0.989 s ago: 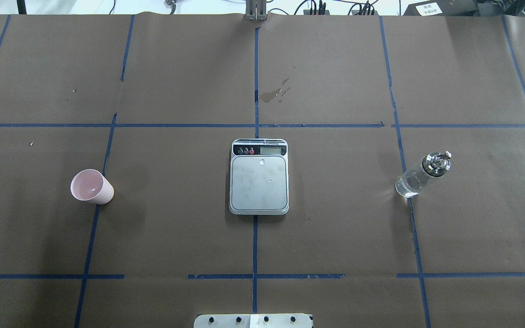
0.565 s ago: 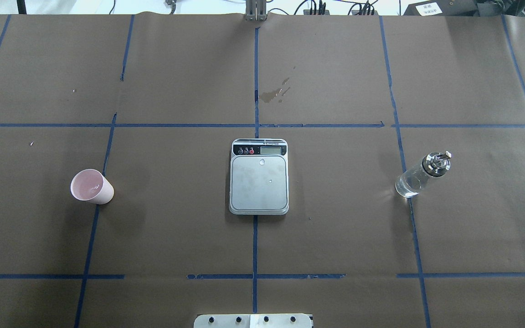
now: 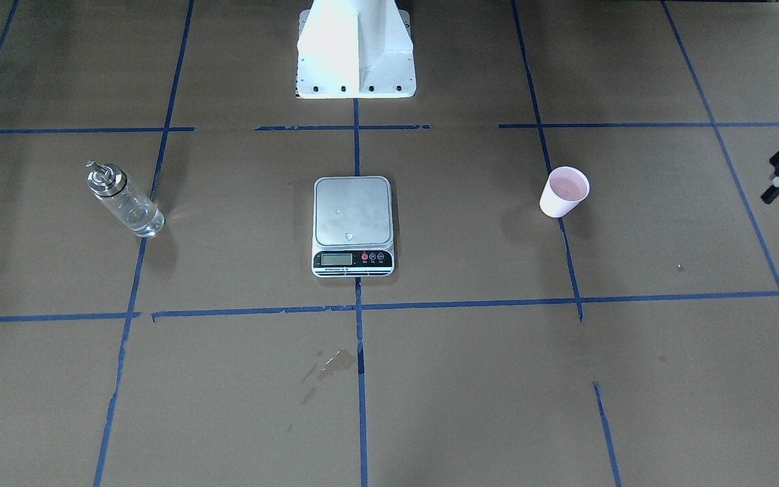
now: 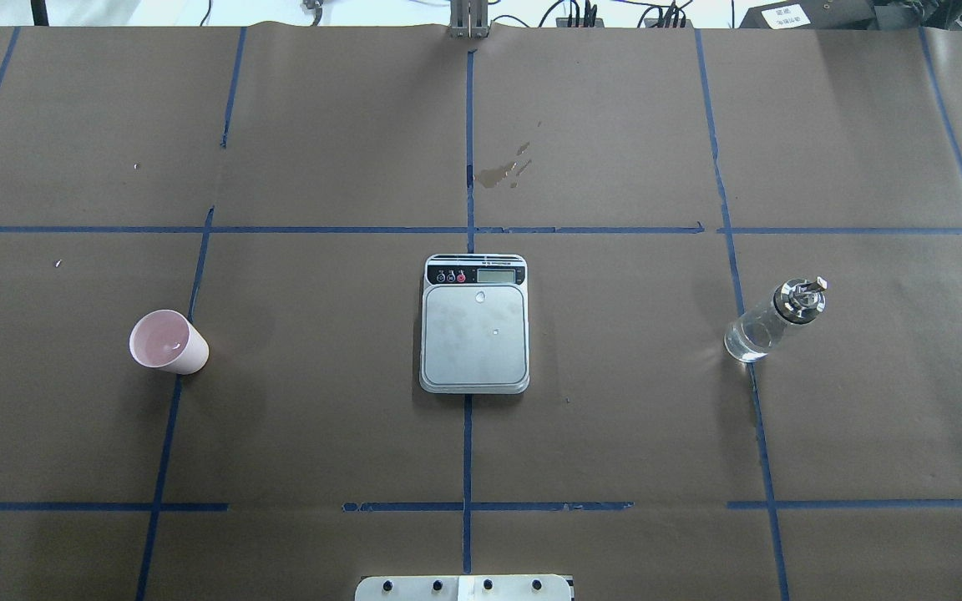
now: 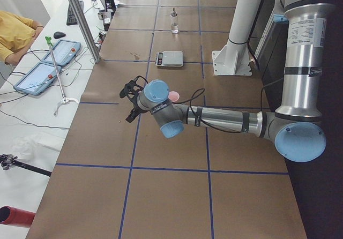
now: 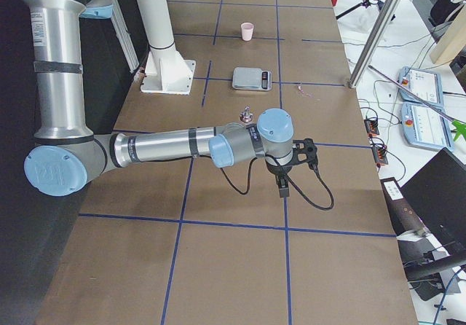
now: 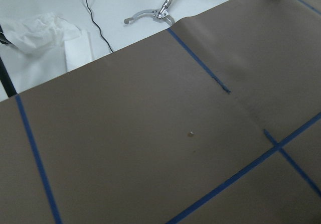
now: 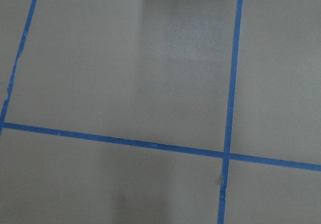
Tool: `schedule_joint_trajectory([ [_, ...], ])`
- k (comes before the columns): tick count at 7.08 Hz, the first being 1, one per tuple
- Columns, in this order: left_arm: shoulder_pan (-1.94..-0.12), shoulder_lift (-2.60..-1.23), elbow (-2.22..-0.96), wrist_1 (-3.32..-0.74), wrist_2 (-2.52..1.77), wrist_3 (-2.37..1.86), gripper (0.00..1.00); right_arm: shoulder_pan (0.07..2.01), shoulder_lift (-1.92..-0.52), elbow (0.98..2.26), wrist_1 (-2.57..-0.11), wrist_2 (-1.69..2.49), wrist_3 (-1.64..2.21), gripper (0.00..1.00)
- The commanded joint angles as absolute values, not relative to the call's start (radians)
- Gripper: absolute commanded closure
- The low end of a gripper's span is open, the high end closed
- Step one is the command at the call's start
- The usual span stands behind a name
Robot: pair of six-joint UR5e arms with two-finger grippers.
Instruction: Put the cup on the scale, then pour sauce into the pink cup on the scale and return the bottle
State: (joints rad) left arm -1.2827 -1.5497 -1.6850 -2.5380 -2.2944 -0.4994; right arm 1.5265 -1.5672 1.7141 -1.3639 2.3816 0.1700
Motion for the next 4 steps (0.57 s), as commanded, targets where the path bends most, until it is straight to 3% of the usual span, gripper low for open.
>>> schedule_joint_trajectory([
  [1, -1.059, -1.507, -1.785, -2.536, -2.099, -0.754, 0.00, 1.526, -1.580, 1.715, -1.359, 2.381, 0.176, 0.00],
  [4, -0.789, -1.477, -1.856, -2.528, -1.901, -0.978, 0.07, 1.526, -1.589, 1.720, -1.359, 2.382, 0.175, 0.00],
])
